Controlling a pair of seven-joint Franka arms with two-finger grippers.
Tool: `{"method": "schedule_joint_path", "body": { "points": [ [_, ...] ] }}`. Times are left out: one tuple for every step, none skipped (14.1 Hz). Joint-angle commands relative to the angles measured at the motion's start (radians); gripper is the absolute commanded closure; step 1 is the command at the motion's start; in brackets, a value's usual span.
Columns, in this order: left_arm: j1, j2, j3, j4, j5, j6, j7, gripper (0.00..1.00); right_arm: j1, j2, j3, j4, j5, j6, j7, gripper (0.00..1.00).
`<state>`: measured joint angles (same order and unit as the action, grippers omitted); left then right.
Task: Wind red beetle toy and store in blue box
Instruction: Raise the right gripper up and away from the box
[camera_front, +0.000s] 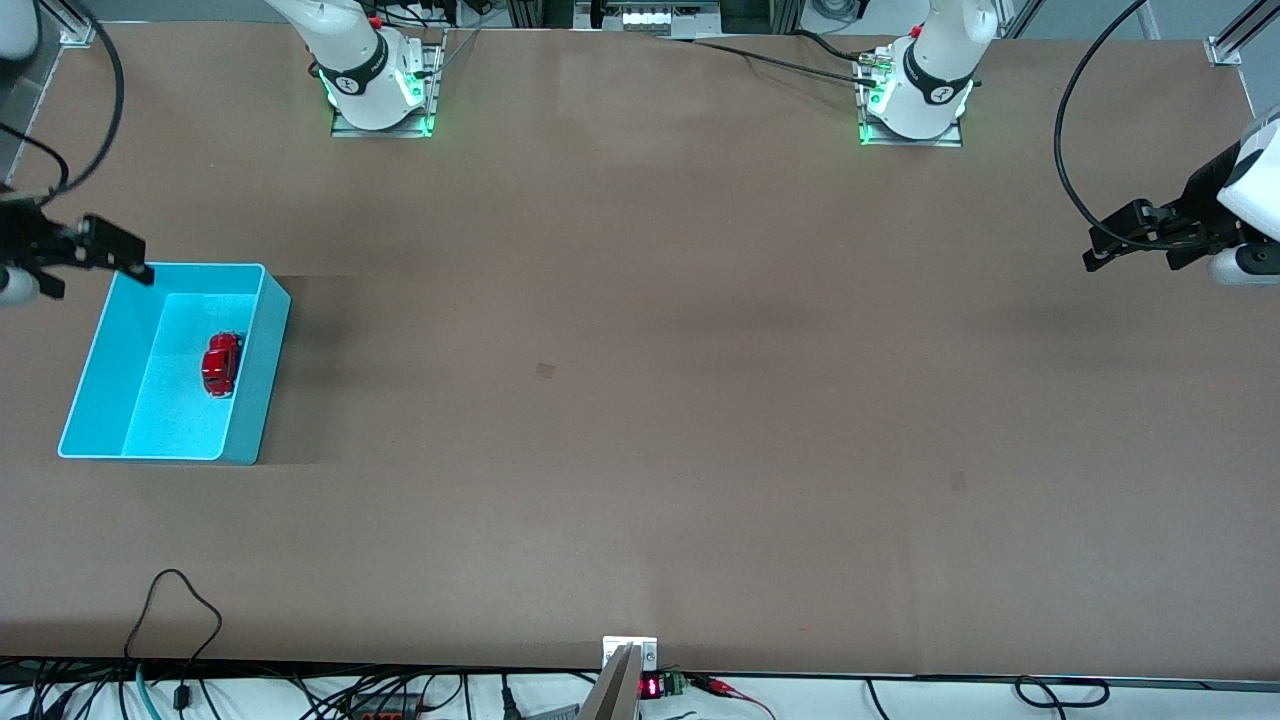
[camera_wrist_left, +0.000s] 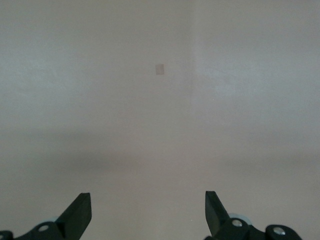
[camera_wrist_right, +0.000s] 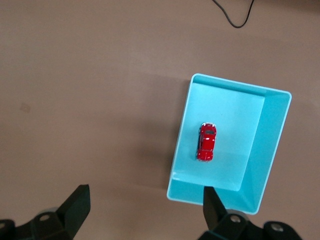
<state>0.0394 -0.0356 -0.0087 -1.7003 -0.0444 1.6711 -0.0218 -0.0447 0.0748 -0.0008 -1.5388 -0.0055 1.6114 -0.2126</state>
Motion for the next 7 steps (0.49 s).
{"method": "schedule_joint_path", "body": {
  "points": [
    [-0.001, -0.012, -0.005, 0.007, 0.018, -0.011, 0.006, 0.0, -0.007, -0.003, 0.01, 0.045, -0.001, -0.06, 0.022, 0.0],
    [-0.001, -0.012, -0.007, 0.007, 0.018, -0.011, 0.006, 0.0, -0.007, -0.004, 0.011, 0.045, -0.001, -0.064, 0.022, 0.0],
    [0.0, -0.012, -0.01, 0.008, 0.018, -0.011, 0.006, 0.0, -0.007, -0.004, 0.01, 0.045, -0.001, -0.064, 0.022, 0.0],
    [0.0, -0.012, -0.01, 0.008, 0.017, -0.01, 0.006, 0.0, -0.007, -0.004, 0.01, 0.045, -0.005, -0.064, 0.024, 0.0],
    [0.0, -0.012, -0.01, 0.007, 0.018, -0.011, 0.006, 0.0, -0.009, -0.004, 0.01, 0.045, -0.007, -0.062, 0.024, 0.0],
    [0.0, -0.012, -0.011, 0.007, 0.018, -0.011, 0.006, 0.0, -0.007, -0.003, 0.01, 0.043, -0.013, -0.059, 0.024, 0.0],
    [0.0, -0.012, -0.011, 0.008, 0.018, -0.011, 0.006, 0.0, -0.007, -0.003, 0.01, 0.042, -0.014, -0.062, 0.027, 0.0]
  ]
}}
